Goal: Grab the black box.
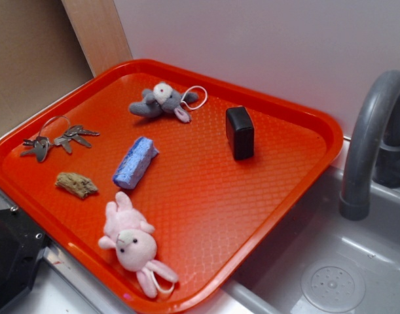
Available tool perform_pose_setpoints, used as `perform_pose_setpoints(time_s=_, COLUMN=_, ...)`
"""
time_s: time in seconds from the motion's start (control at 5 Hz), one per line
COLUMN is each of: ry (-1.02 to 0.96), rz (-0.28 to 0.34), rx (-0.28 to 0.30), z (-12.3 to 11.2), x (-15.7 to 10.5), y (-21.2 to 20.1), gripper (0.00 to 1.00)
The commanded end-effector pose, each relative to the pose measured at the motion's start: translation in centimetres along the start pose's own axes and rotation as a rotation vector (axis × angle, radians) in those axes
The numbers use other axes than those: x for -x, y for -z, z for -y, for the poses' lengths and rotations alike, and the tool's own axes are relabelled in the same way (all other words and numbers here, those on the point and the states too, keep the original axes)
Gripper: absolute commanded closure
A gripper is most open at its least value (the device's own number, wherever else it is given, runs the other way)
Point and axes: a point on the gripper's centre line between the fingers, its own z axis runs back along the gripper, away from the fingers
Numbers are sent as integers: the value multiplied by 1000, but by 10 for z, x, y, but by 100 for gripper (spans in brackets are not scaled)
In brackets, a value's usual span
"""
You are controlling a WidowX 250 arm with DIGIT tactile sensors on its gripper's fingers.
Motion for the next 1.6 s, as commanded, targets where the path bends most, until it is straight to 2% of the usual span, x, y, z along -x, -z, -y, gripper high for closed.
perform_pose_setpoints(time_s=0.0, ry=0, rz=0, rx=0, z=0, x=0, y=0, gripper=0)
perform_pose_setpoints(time_s=0.2, ry=-44, rz=9, rx=19, z=8, x=-11, y=1, gripper=0)
perform_pose_setpoints(time_s=0.4, ry=-105, rz=34, rx=14, z=18, x=-28, y=1, gripper=0)
perform_pose_setpoints(time_s=1.0, ry=-472, rz=125, rx=-50, z=73, x=-124, y=43, gripper=0)
perform_pose_setpoints(time_s=1.2, ry=-625, rz=162, rx=-92, z=80, x=-146, y=60, gripper=0)
perform_pose_setpoints(time_s=1.4, ry=-745, rz=177, rx=-123, z=77, x=-159, y=79, gripper=0)
